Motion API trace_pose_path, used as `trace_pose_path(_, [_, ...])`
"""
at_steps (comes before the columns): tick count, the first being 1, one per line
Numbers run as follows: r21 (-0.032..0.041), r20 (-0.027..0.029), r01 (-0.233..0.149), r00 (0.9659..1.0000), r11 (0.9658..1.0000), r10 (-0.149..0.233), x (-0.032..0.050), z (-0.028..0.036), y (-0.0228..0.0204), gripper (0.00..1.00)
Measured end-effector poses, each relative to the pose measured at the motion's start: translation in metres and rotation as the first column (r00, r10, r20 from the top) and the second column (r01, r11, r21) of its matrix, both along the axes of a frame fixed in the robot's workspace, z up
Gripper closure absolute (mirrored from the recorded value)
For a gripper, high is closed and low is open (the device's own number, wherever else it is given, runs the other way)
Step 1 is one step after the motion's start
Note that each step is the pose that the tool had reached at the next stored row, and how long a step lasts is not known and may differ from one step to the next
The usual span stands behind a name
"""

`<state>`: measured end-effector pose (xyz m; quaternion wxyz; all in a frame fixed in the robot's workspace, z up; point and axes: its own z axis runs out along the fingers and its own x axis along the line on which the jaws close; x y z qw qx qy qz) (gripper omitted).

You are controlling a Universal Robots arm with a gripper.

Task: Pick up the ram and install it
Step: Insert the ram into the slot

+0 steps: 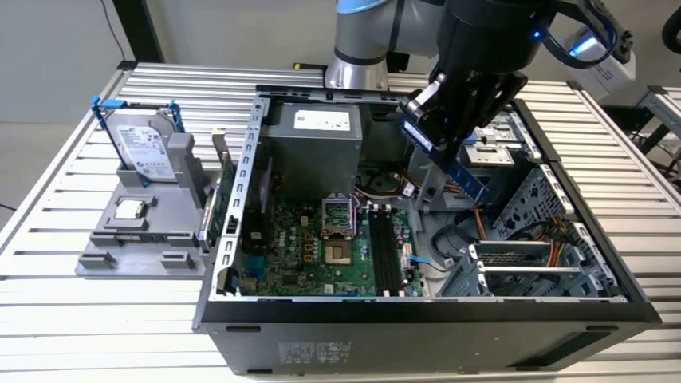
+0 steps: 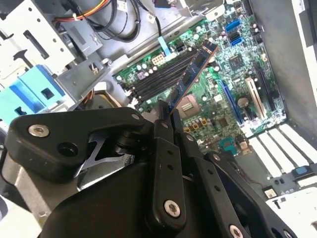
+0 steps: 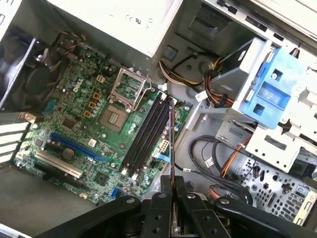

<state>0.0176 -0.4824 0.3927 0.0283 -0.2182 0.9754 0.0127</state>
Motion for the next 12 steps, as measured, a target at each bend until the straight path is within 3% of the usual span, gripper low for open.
trace_pose_path(6, [0.0000, 0.0000, 0.059, 0.9983, 0.9983, -0.059, 0.0000, -0.0003, 0.0000, 1.00])
trace_pose_path(12, [0.0000, 0.0000, 0.114, 0.9935, 0.9935, -0.114, 0.0000, -0.0006, 0.0000, 1.00])
